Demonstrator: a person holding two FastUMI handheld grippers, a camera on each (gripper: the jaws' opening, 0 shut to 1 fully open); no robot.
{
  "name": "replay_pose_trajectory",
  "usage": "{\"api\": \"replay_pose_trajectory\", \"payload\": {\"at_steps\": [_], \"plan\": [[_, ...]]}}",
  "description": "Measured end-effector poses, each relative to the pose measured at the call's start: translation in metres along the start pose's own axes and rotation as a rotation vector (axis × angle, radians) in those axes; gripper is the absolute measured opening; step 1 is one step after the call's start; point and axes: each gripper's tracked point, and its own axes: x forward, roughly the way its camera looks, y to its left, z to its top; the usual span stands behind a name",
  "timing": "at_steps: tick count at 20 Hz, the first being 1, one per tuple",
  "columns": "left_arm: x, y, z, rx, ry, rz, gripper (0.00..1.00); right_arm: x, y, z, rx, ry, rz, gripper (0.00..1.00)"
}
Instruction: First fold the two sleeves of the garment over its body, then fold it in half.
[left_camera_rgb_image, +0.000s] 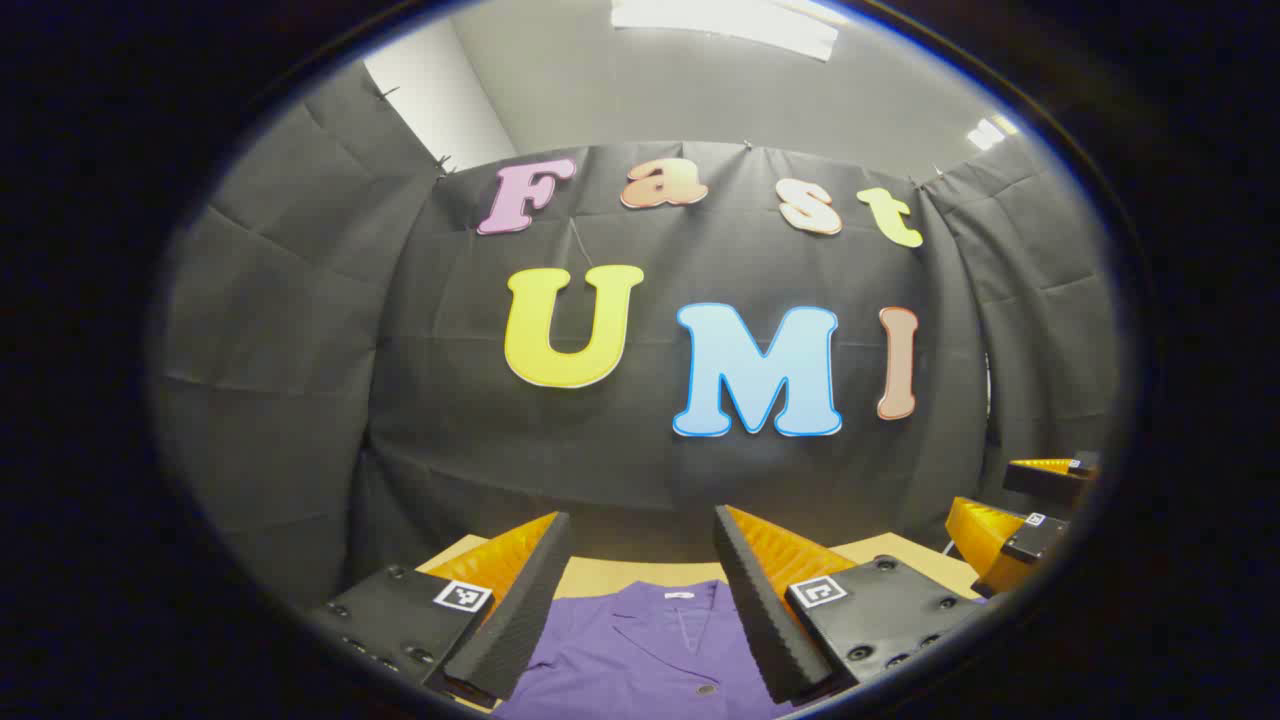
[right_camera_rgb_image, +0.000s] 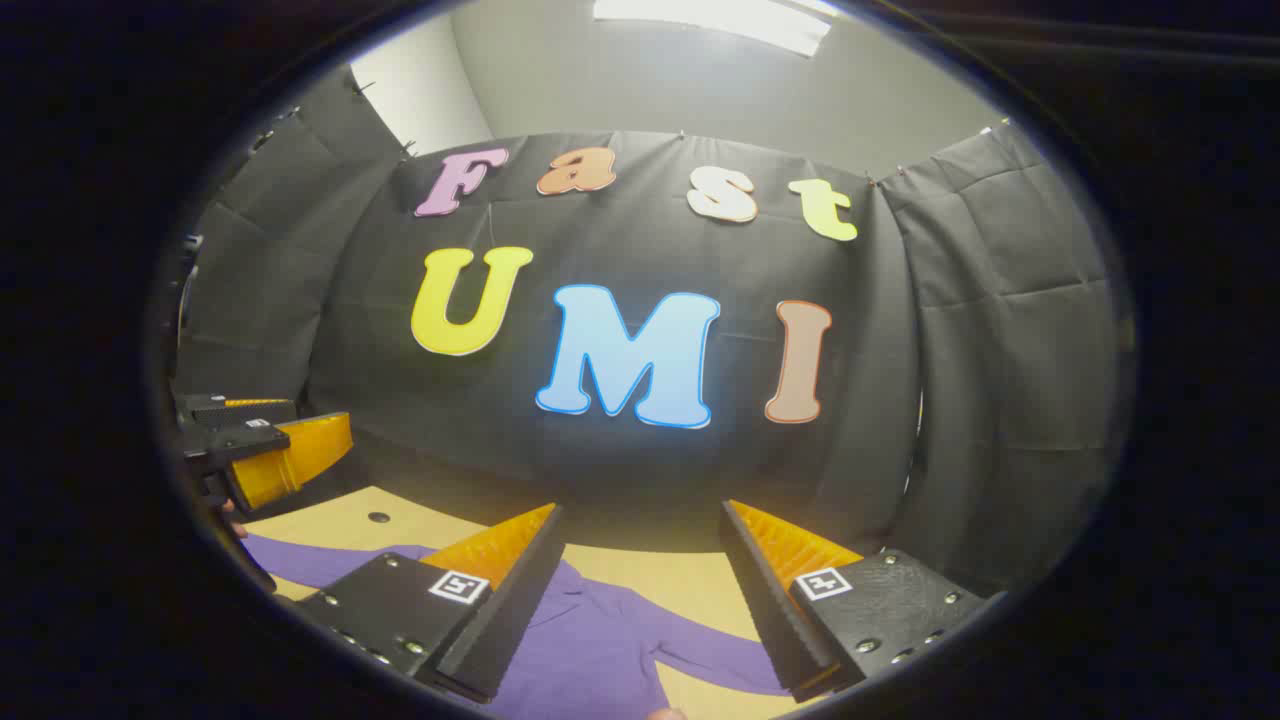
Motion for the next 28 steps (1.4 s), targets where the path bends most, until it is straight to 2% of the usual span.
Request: {"api": "replay_pose_trajectory", "payload": {"at_steps": [22, 28], "plan": [[0.000, -0.010, 0.001, 0.039, -0.004, -0.015, 0.92, 0.003, -0.001, -0.003, 0.019, -0.001, 0.006, 0.95], [0.002, -0.017, -0.004, 0.026, 0.009, -0.035, 0.92, 0.000, -0.035, -0.020, -0.004, 0.040, -0.073, 0.96]]}}
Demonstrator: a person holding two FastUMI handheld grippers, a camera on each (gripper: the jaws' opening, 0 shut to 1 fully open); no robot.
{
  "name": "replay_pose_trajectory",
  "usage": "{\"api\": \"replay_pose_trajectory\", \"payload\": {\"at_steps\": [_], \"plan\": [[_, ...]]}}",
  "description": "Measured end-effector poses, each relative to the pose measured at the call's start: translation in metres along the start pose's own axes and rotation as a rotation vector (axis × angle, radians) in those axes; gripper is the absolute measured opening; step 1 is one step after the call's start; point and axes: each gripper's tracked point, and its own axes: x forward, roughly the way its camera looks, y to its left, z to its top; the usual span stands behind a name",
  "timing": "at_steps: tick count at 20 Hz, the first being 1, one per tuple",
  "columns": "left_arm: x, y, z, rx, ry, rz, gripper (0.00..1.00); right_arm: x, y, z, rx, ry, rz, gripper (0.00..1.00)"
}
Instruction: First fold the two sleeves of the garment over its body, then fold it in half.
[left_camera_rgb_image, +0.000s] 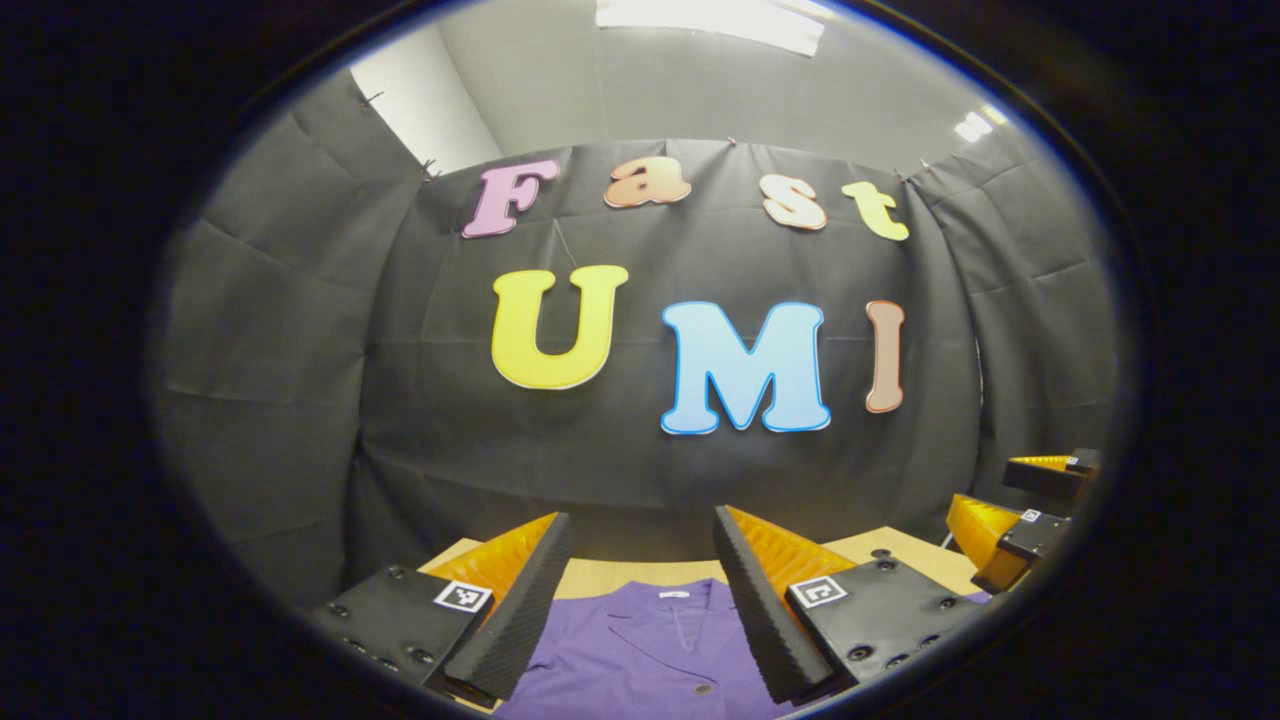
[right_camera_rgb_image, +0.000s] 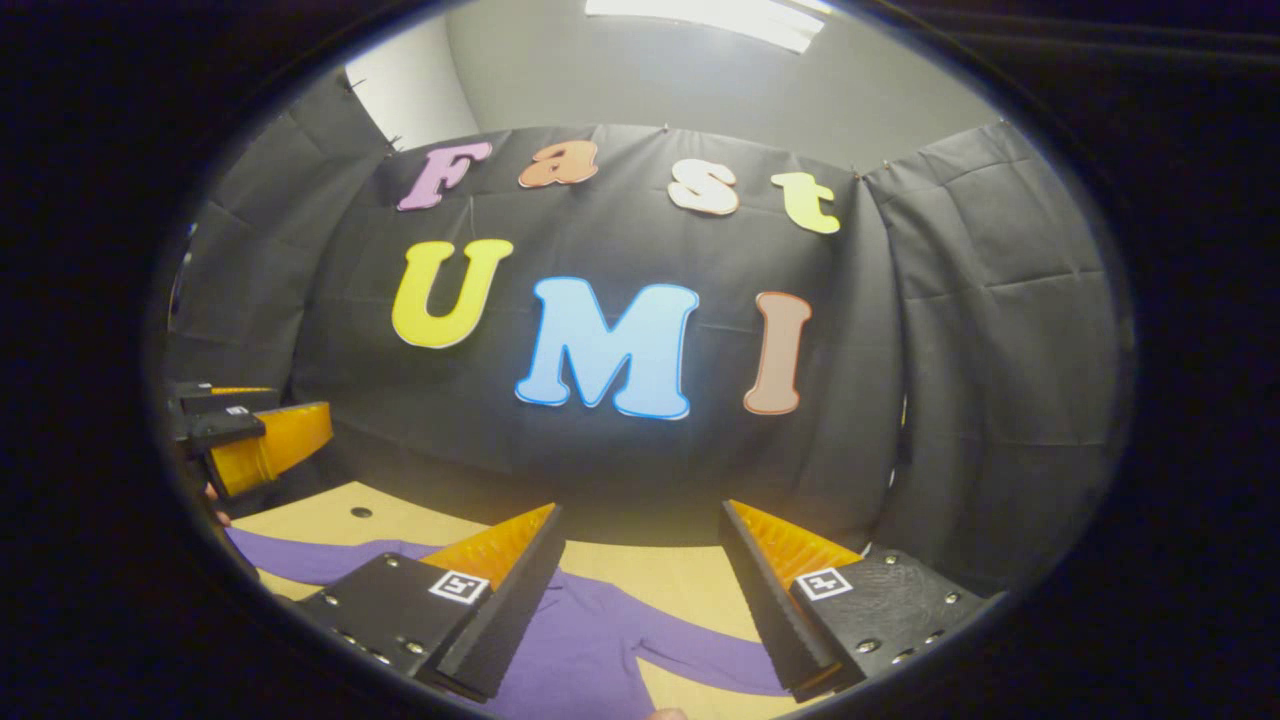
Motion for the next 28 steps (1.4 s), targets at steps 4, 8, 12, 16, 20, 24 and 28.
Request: {"api": "replay_pose_trajectory", "payload": {"at_steps": [4, 8, 12, 16, 20, 24, 28], "plan": [[0.006, -0.003, -0.002, -0.008, 0.003, -0.005, 0.92, -0.005, -0.040, -0.021, -0.009, 0.054, -0.088, 0.96], [0.013, -0.008, -0.006, -0.003, 0.002, 0.006, 0.92, -0.010, -0.082, -0.044, -0.024, 0.108, -0.166, 0.96], [0.014, -0.014, -0.006, -0.003, 0.008, 0.028, 0.92, -0.014, -0.119, -0.069, -0.018, 0.167, -0.234, 0.96], [0.010, -0.026, -0.005, 0.011, 0.010, 0.038, 0.92, -0.017, -0.152, -0.104, 0.025, 0.242, -0.293, 0.96], [0.008, -0.039, -0.003, 0.005, -0.002, 0.052, 0.92, -0.020, -0.181, -0.139, 0.055, 0.311, -0.331, 0.96], [0.003, -0.051, 0.001, -0.003, -0.007, 0.075, 0.92, -0.024, -0.207, -0.184, 0.125, 0.415, -0.359, 0.96], [-0.003, -0.059, 0.001, 0.025, 0.001, 0.090, 0.92, -0.031, -0.227, -0.237, 0.219, 0.539, -0.397, 0.96]]}}
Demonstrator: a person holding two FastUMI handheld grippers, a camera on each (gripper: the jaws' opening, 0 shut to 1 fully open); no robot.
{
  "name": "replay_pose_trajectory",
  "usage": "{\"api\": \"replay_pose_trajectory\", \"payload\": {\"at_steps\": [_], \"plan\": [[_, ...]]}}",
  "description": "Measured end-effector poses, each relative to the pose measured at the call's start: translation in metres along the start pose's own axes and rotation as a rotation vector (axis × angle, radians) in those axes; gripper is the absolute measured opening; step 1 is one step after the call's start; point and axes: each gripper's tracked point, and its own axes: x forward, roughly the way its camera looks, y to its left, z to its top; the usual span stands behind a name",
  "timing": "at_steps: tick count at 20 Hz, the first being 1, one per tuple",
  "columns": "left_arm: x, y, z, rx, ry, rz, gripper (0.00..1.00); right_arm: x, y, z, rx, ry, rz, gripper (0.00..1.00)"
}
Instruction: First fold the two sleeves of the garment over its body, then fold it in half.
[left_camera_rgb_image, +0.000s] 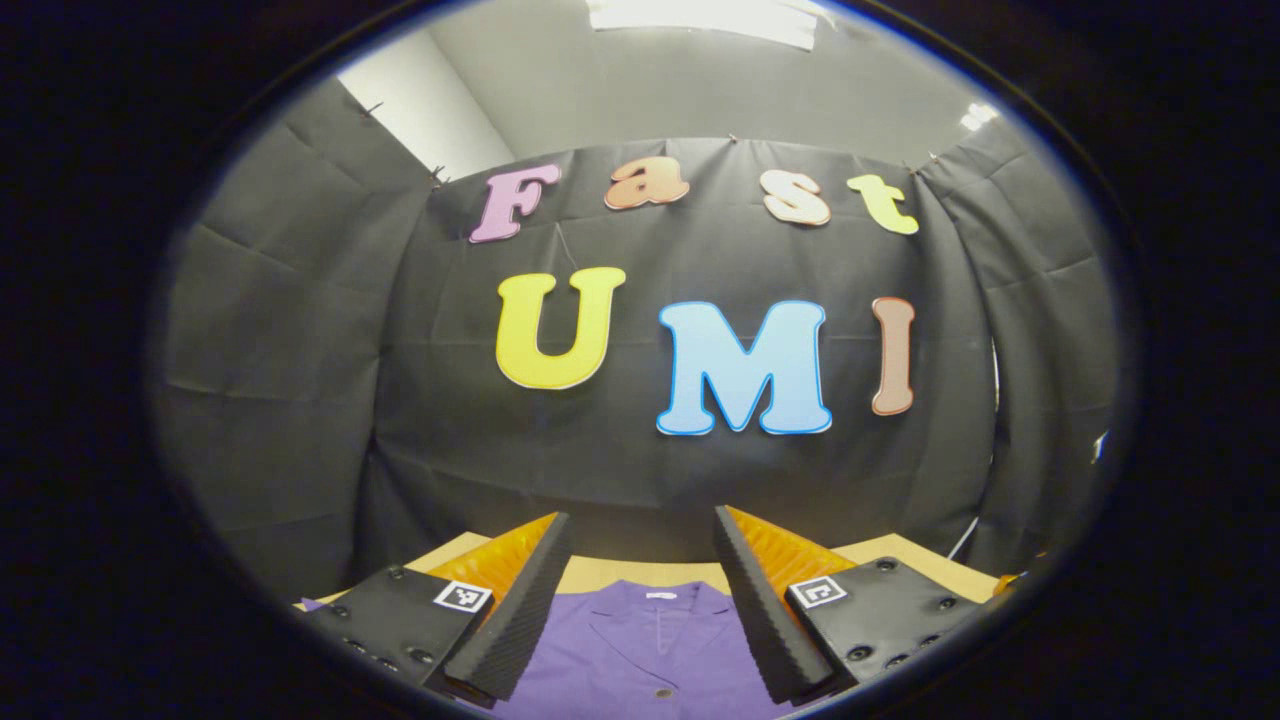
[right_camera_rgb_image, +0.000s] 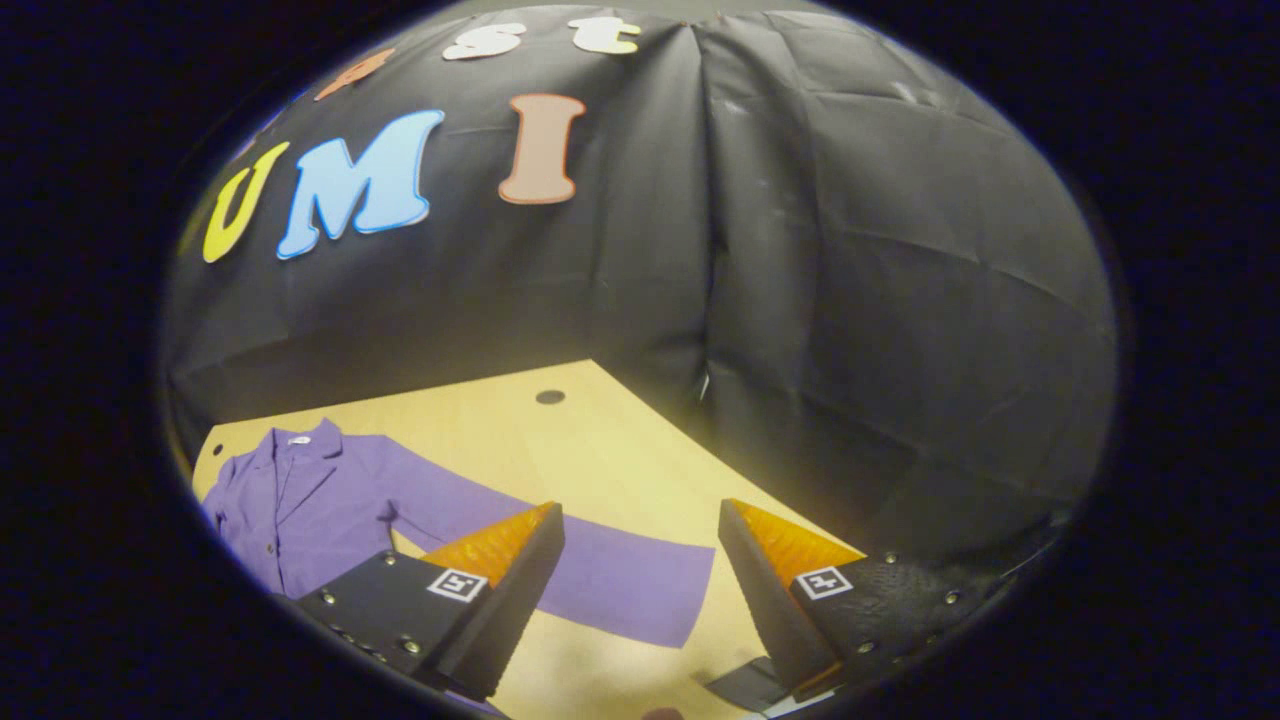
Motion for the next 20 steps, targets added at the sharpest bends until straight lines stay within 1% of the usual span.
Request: {"api": "replay_pose_trajectory", "payload": {"at_steps": [2, 6, 10, 14, 17, 20], "plan": [[-0.002, -0.002, -0.003, 0.006, 0.016, 0.007, 0.92, 0.013, -0.007, -0.020, 0.028, 0.056, -0.014, 0.96], [-0.004, -0.002, -0.013, -0.002, 0.048, 0.029, 0.92, 0.039, -0.012, -0.055, 0.083, 0.170, -0.019, 0.96], [-0.003, -0.006, -0.018, 0.013, 0.068, 0.020, 0.92, 0.061, -0.014, -0.080, 0.139, 0.248, -0.043, 0.96], [-0.001, -0.005, -0.018, 0.007, 0.071, 0.018, 0.92, 0.077, -0.019, -0.093, 0.141, 0.280, -0.087, 0.96], [0.000, -0.004, -0.020, 0.004, 0.084, 0.016, 0.92, 0.084, -0.015, -0.101, 0.124, 0.301, -0.093, 0.96], [0.000, 0.000, -0.016, 0.006, 0.073, 0.020, 0.92, 0.087, -0.016, -0.106, 0.099, 0.310, -0.123, 0.96]]}}
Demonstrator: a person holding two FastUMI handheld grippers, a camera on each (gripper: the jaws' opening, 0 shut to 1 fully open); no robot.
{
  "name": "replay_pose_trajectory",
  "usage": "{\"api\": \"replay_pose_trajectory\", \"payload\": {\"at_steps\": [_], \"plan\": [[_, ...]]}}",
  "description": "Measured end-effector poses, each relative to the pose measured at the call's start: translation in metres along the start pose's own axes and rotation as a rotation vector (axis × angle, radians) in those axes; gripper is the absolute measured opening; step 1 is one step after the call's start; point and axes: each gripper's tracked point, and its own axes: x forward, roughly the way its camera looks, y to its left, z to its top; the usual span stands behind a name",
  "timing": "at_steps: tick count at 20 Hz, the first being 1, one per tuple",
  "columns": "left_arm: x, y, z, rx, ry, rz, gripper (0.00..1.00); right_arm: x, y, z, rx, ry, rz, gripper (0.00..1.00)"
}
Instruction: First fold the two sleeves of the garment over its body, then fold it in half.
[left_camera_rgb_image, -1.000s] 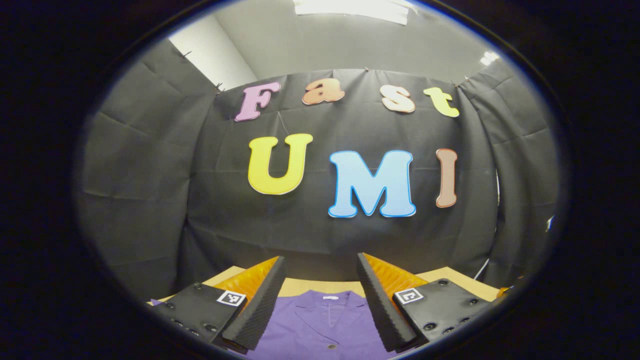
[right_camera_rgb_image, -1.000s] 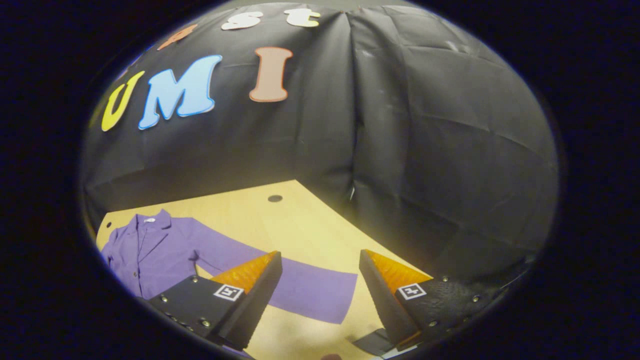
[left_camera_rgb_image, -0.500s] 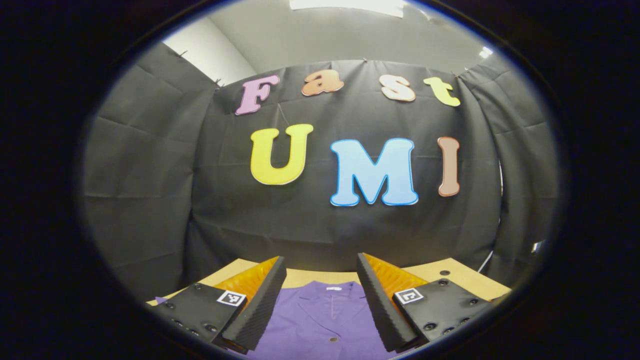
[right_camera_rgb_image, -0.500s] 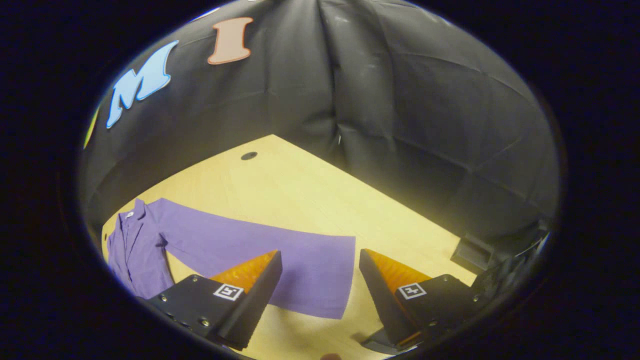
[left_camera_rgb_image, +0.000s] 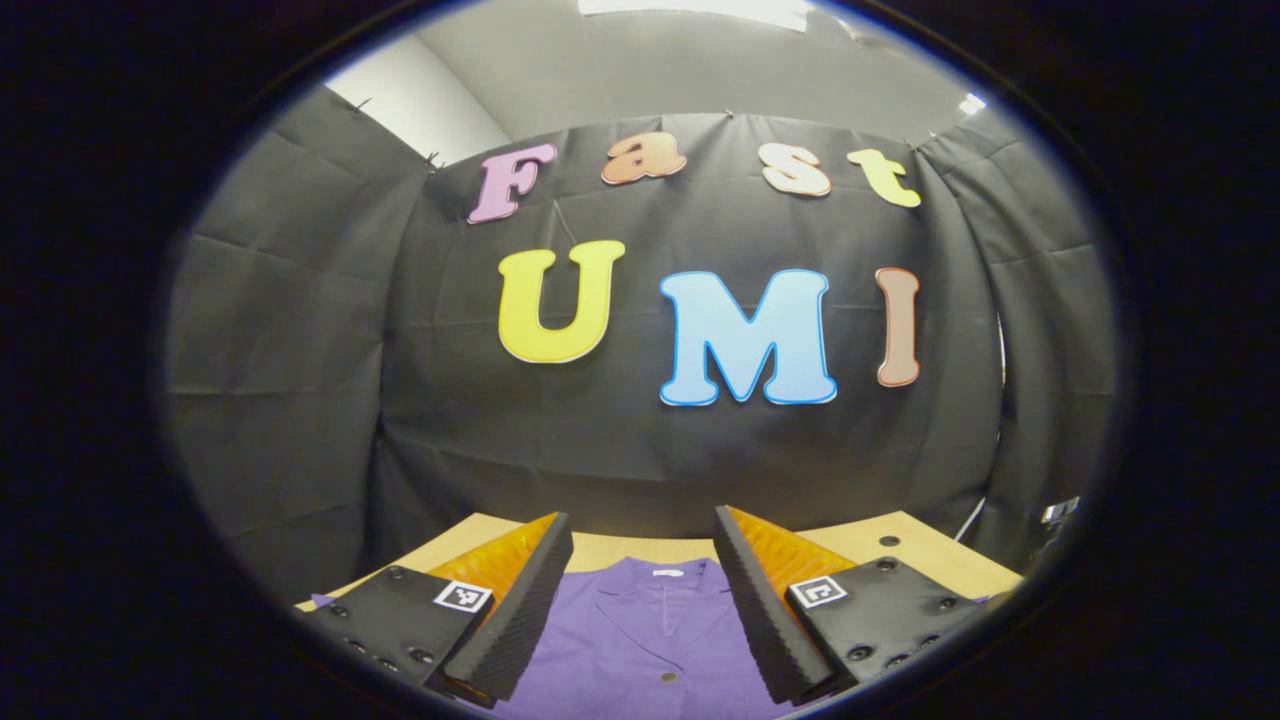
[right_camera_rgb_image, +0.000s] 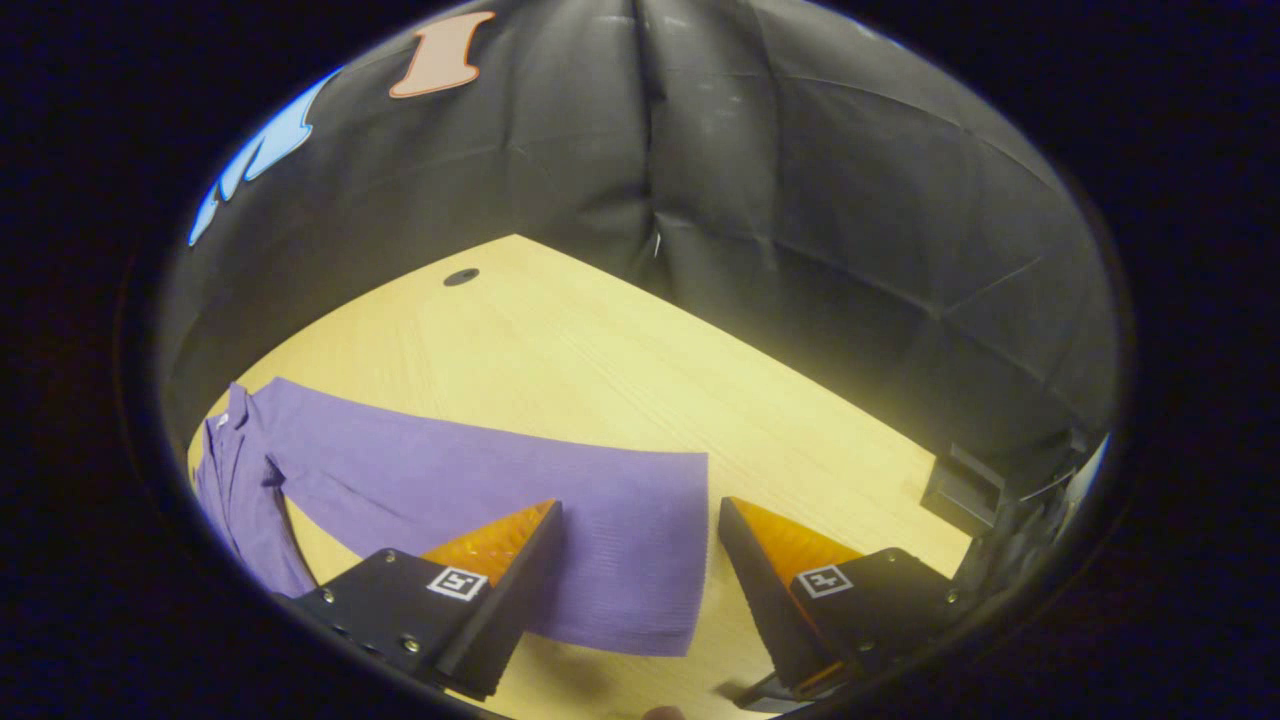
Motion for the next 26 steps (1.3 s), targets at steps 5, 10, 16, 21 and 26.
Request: {"api": "replay_pose_trajectory", "payload": {"at_steps": [5, 10, 16, 21, 26], "plan": [[0.005, 0.009, -0.003, -0.006, 0.009, -0.010, 0.92, 0.001, -0.002, 0.000, 0.034, -0.028, -0.024, 0.96], [0.005, 0.026, -0.002, -0.024, 0.007, -0.009, 0.92, 0.000, 0.008, 0.000, 0.019, -0.026, 0.001, 0.87], [-0.003, 0.048, 0.001, -0.021, -0.007, 0.000, 0.92, 0.002, 0.018, 0.002, 0.074, -0.027, 0.028, 0.20], [-0.013, 0.068, 0.002, -0.031, -0.008, 0.010, 0.92, 0.000, 0.020, 0.002, 0.073, -0.020, 0.024, 0.00], [-0.018, 0.091, 0.000, -0.029, -0.003, 0.001, 0.92, -0.025, 0.025, 0.019, 0.110, -0.061, 0.046, 0.00]]}}
